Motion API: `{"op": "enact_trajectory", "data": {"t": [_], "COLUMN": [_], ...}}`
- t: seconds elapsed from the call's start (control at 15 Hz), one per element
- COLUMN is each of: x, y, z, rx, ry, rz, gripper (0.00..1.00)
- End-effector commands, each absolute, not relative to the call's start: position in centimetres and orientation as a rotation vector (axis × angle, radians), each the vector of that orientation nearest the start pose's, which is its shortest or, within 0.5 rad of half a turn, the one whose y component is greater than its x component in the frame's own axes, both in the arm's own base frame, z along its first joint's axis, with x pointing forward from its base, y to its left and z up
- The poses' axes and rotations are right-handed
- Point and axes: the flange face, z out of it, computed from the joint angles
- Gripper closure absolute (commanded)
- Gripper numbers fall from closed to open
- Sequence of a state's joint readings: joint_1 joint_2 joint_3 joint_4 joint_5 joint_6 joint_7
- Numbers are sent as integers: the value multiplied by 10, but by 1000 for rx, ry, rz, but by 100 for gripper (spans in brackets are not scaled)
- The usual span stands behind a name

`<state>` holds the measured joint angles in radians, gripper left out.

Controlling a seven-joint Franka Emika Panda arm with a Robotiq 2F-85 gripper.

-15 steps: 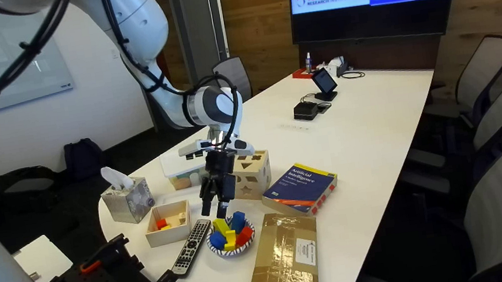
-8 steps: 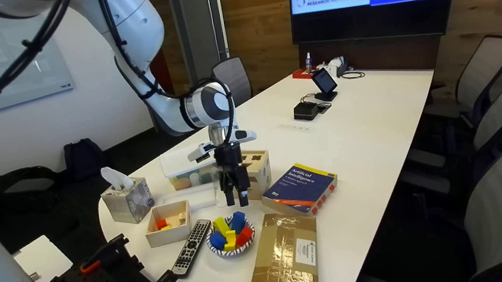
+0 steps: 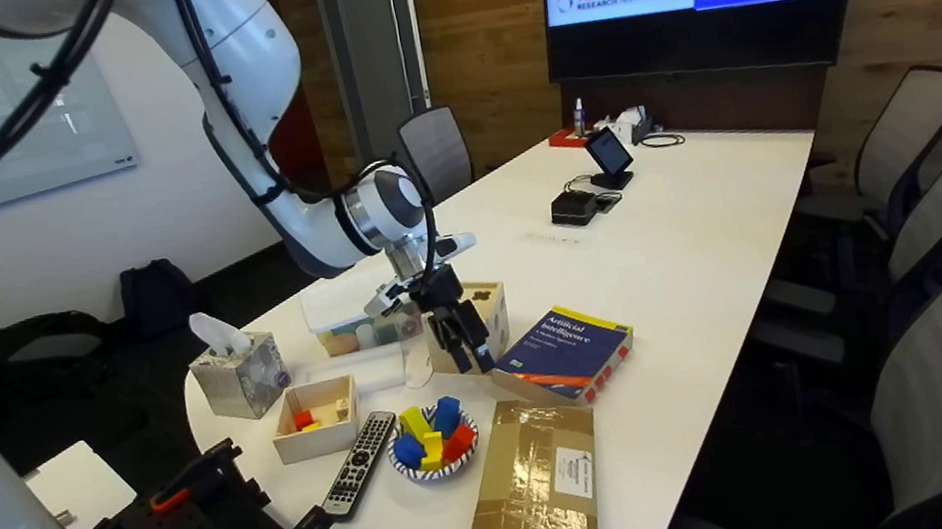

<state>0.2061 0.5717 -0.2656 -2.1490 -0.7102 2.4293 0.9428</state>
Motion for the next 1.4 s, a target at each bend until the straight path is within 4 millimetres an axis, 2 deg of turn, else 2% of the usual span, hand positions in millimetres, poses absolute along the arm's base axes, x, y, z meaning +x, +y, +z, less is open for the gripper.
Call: {"op": "enact_trajectory", "data": {"t": [0.0, 0.6, 0.87, 1.33], "x": [516, 499, 495, 491], "y": [-40, -35, -38, -44], "z": [123, 119, 125, 121], "rx": [2499, 2756, 2813, 2677], "ry": [-473, -422, -400, -423], "rz": [-55, -510, -612, -719], "gripper": [0, 0, 0, 0]}}
